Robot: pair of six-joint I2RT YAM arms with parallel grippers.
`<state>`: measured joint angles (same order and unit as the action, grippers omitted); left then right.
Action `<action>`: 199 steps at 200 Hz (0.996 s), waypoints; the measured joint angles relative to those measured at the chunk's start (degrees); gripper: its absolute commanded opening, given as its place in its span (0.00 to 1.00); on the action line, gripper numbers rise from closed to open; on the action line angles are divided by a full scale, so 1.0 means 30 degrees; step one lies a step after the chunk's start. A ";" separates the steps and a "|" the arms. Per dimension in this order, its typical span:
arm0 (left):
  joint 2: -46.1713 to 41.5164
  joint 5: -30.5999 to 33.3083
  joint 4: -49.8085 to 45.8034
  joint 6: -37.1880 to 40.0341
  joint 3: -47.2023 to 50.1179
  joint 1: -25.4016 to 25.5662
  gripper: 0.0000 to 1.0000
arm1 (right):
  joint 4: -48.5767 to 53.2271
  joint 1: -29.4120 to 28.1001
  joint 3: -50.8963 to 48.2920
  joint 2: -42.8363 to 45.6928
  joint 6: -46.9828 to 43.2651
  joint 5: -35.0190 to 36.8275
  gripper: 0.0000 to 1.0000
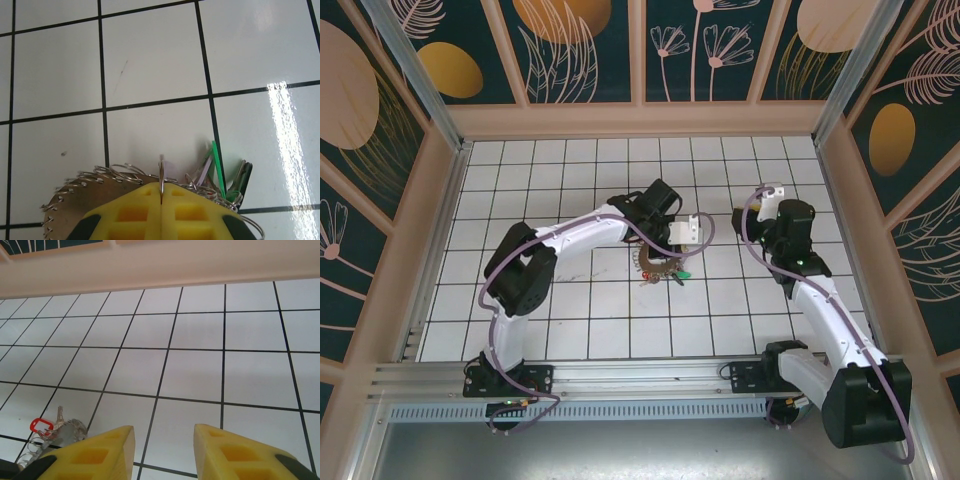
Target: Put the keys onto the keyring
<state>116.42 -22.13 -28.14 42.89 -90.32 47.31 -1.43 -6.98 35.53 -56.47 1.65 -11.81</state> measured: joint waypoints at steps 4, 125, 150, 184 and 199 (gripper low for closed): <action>0.0058 -0.0036 -0.0015 -0.0007 -0.0051 0.0036 0.00 | 0.0000 0.0015 0.0000 0.0000 0.0117 0.0000 0.36; -0.3031 -0.2251 0.6798 -0.3694 0.5603 0.0299 0.23 | -0.0896 0.0342 -0.1690 0.1268 0.0525 0.1960 0.60; -0.5501 -0.1953 1.0630 -0.5843 0.8218 -0.0277 0.27 | -0.2324 0.0386 -0.2557 0.2273 0.0262 0.3045 0.67; -0.9129 0.0925 1.6604 -0.9406 1.2597 -0.2528 0.81 | -0.4634 0.0488 -0.3840 0.2390 -0.0291 0.5158 0.69; -1.0542 0.2914 1.8899 -1.0936 1.4688 -0.3636 0.99 | -0.5880 0.0685 -0.4605 0.2178 -0.0423 0.6054 0.69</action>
<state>84.79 -13.39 28.56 10.09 -46.26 36.40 -19.07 -4.93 21.71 -49.93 0.38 6.35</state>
